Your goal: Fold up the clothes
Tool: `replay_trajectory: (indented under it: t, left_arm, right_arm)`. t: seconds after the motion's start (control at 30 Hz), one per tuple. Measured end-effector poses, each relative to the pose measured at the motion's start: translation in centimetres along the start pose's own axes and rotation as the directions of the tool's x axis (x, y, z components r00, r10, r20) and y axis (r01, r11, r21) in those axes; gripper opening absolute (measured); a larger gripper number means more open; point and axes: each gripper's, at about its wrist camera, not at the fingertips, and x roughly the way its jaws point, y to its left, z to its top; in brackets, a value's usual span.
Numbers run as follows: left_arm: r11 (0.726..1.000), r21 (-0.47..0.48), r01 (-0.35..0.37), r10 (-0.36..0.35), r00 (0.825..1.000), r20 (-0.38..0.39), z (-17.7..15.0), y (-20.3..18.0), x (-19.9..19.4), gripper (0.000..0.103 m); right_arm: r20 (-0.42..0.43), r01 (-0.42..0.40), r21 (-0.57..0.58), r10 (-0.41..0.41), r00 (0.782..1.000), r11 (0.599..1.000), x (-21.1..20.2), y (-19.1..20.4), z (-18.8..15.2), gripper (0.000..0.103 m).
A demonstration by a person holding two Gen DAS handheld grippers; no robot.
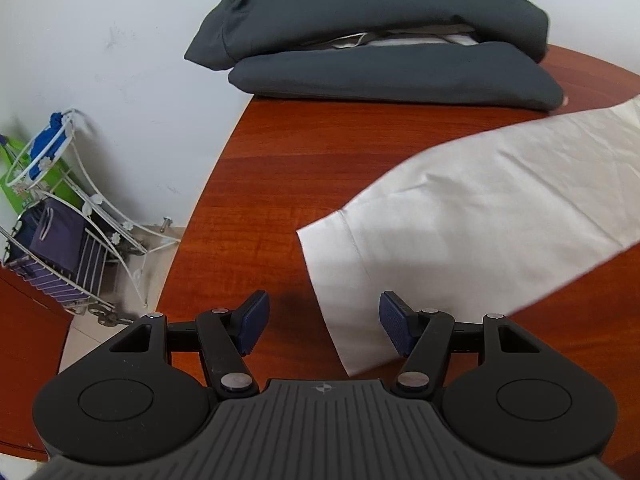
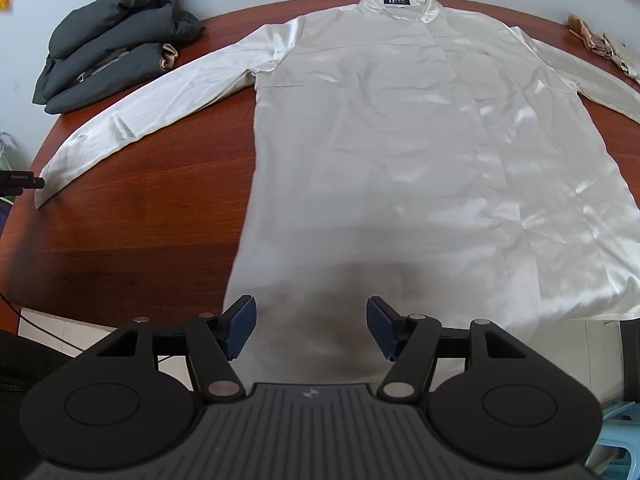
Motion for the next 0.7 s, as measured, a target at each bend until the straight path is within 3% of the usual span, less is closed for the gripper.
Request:
replay_trajectory:
  t: [0.17, 0.23, 0.33, 0.5, 0.7]
  left_arm:
    - [0.999, 0.019, 0.031, -0.031, 0.999, -0.015, 0.4, 0.0, 1.0, 0.058]
    - [0.998, 0.023, 0.051, -0.051, 0.998, -0.024, 0.5, -0.1, 1.3, 0.032]
    - [0.997, 0.025, 0.070, -0.069, 0.997, -0.016, 0.6, -0.5, 1.2, 0.003]
    - [0.993, 0.032, 0.115, -0.116, 0.992, 0.046, 0.6, -1.7, -0.5, 0.000]
    - [0.965, 0.116, 0.236, -0.252, 0.957, 0.144, 0.1, -5.4, -4.9, 0.000]
  right_arm:
    - [0.009, 0.005, 0.013, -0.005, 1.000, 1.000, 0.1, 0.4, 0.6, 0.071]
    - [0.012, 0.008, 0.016, -0.008, 1.000, 1.000, 0.1, 0.6, 0.9, 0.071]
    - [0.015, 0.009, 0.021, -0.010, 1.000, 1.000, 0.2, 0.6, 1.2, 0.071]
    - [0.019, 0.007, 0.020, -0.008, 1.000, 1.000, 0.5, 0.5, 1.8, 0.071]
    - [0.022, -0.009, 0.001, 0.009, 1.000, 1.000, 1.0, 0.7, 3.0, 0.071]
